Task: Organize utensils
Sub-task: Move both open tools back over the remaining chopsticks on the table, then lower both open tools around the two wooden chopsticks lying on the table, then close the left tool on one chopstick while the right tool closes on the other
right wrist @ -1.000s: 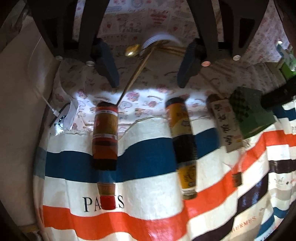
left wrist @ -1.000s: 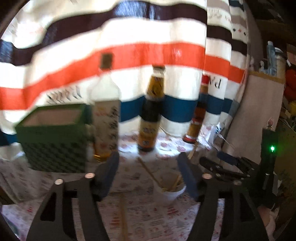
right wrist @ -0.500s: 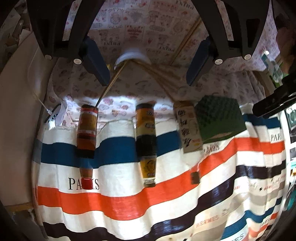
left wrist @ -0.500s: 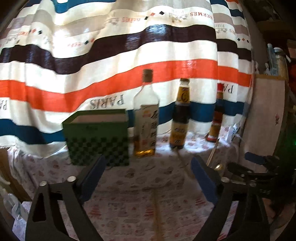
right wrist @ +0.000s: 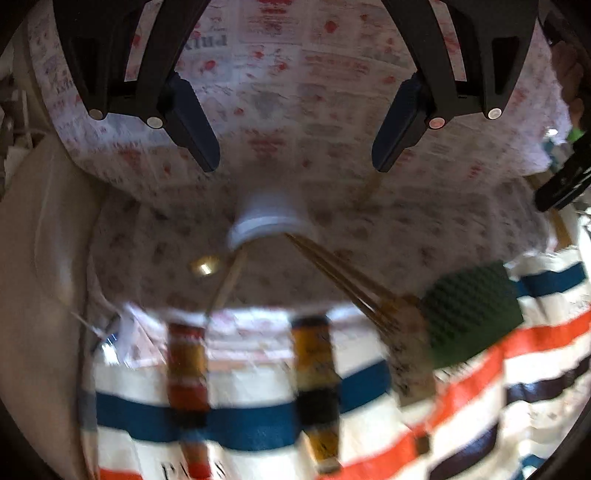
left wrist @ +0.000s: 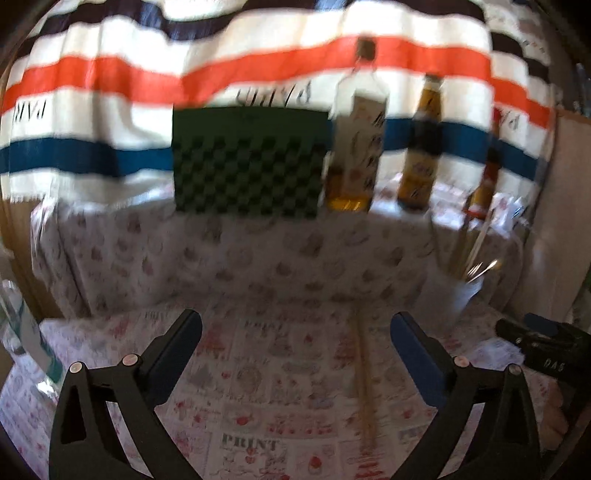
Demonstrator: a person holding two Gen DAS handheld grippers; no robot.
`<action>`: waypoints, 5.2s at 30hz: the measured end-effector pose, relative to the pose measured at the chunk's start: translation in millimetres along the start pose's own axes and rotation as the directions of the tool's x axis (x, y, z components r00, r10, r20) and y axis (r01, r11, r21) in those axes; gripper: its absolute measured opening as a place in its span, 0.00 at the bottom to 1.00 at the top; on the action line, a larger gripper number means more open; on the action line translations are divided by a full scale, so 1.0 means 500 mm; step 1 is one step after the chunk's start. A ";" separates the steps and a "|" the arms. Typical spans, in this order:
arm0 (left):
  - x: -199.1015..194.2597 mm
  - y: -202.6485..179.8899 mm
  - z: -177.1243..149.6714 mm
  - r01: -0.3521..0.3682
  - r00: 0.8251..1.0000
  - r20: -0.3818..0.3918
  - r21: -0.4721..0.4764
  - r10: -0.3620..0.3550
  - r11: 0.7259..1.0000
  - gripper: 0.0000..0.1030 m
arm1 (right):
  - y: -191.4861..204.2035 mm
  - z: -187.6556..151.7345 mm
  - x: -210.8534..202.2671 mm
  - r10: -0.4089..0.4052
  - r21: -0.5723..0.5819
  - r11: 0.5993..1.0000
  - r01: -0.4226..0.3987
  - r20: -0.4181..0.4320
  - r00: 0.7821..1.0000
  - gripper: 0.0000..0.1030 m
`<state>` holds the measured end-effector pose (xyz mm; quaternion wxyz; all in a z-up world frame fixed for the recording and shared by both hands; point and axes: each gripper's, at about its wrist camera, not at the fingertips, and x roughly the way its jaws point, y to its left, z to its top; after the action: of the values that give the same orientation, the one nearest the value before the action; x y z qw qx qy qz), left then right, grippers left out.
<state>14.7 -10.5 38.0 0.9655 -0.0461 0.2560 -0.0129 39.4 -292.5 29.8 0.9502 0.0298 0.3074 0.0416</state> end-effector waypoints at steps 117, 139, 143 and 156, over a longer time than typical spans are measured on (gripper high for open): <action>0.173 -0.030 -0.123 0.075 0.904 -0.425 0.031 -0.054 0.997 0.35 | 0.038 -0.043 0.015 -0.112 -0.134 0.986 0.099 -0.098 0.989 0.83; 0.143 -0.152 -0.164 0.270 0.885 -0.442 0.224 -0.150 0.936 0.48 | 0.030 -0.041 0.017 -0.113 -0.111 0.989 0.101 -0.109 0.988 0.83; 0.136 -0.145 -0.156 0.278 0.881 -0.442 0.192 -0.170 0.941 0.48 | 0.019 -0.038 0.018 -0.114 -0.083 0.991 0.105 -0.116 0.987 0.83; 0.153 -0.090 -0.142 0.125 0.905 -0.425 0.178 -0.038 0.976 0.35 | 0.022 -0.051 0.040 -0.113 -0.084 0.991 0.101 -0.161 0.981 0.83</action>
<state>45.7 -64.7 -56.7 0.8864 0.0448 0.4522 -0.0888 40.1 -278.9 -1.6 0.9228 -0.0261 0.3844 0.0044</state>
